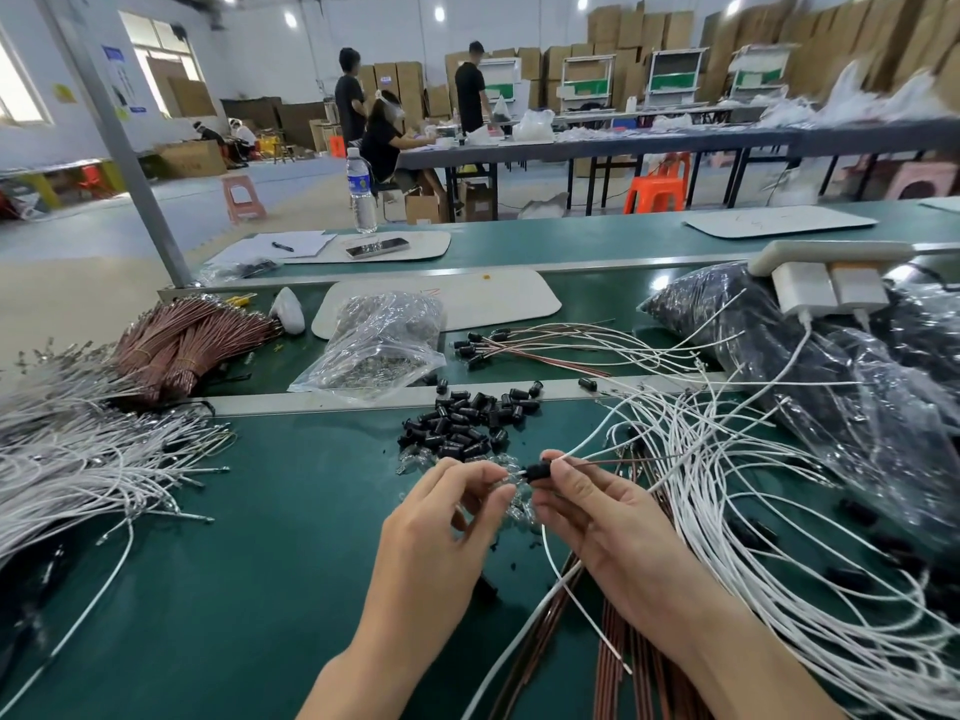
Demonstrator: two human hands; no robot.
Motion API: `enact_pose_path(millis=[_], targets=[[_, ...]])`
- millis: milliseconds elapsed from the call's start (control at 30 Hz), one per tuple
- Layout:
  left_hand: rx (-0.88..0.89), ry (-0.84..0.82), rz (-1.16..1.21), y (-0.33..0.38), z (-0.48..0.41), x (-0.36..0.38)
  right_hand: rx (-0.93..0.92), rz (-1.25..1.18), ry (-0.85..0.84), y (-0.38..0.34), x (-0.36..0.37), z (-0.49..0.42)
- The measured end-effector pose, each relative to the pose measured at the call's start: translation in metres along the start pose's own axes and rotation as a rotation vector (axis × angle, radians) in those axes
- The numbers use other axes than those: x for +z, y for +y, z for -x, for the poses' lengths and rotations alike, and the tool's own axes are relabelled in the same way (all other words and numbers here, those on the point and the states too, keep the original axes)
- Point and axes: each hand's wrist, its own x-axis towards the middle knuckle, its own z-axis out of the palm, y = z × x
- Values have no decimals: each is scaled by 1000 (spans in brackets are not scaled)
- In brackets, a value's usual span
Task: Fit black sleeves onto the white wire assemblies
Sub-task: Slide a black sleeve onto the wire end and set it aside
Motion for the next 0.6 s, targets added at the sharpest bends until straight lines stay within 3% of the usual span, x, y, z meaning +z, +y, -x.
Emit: enact_pose_path(millis=[433,600], targets=[[-57,27,165,-1,3,5,47,52,-63,6,1,4],[-24,12,83,1,-2,4,-18,80,-21,5,2,1]])
